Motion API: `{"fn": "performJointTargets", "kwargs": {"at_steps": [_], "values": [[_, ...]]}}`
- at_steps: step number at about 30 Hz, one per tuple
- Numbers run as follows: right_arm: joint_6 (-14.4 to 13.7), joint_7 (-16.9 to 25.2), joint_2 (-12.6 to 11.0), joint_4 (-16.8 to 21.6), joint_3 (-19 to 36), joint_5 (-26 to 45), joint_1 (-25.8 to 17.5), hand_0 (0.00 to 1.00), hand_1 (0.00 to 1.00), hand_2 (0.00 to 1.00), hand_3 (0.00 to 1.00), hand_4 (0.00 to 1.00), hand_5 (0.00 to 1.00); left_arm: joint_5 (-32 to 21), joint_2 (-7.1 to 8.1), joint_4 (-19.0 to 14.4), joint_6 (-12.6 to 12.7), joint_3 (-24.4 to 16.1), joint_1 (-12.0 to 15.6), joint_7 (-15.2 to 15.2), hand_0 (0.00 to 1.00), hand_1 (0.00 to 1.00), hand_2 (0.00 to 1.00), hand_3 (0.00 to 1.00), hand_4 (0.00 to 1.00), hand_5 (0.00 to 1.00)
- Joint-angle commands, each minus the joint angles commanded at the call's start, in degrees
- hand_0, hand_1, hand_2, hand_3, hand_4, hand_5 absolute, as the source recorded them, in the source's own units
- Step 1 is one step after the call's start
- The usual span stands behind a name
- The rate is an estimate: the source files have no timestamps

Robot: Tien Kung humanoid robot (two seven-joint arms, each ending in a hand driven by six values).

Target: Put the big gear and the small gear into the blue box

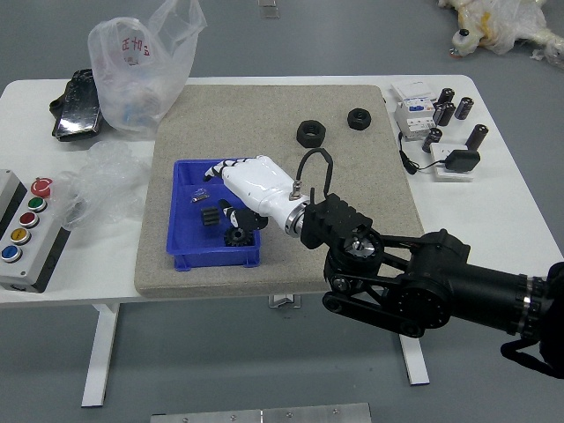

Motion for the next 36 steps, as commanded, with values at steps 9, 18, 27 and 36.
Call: {"fn": "performJointTargets", "kwargs": {"at_steps": [9, 18, 27, 36], "values": [[-1.7, 1.1, -1.9, 1.0, 5.6, 1.0, -2.7, 0.433, 0.82, 0.9, 0.927, 0.781, 0.255, -0.2, -0.03, 0.0, 0.0, 0.2, 0.0, 0.0, 0.712, 0.54, 0.543, 0.678, 0.702, 0.512], [-7.2, 11.0, -8.7, 8.7, 20.3, 11.7, -13.1, 0.475, 0.804, 0.858, 0.887, 0.795, 0.426, -1.9, 0.02, 0.2, 0.7, 1.3, 0.5, -0.5, 0.712, 0.54, 0.544, 0.679, 0.701, 0.512], [-6.5, 23.9, -14.7, 14.9, 37.2, 26.8, -24.8, 0.701, 0.775, 0.806, 0.811, 0.802, 0.449, -1.8, 0.19, 0.7, 1.2, 1.8, 0.3, -1.8, 0.713, 0.54, 0.547, 0.679, 0.701, 0.514], [-4.8, 31.1, -17.3, 16.5, 52.1, 36.7, -35.1, 0.758, 0.776, 0.797, 0.79, 0.806, 0.467, -2.6, 0.59, 1.3, 1.8, 3.0, -0.5, -3.3, 0.712, 0.54, 0.546, 0.679, 0.701, 0.514]]}}
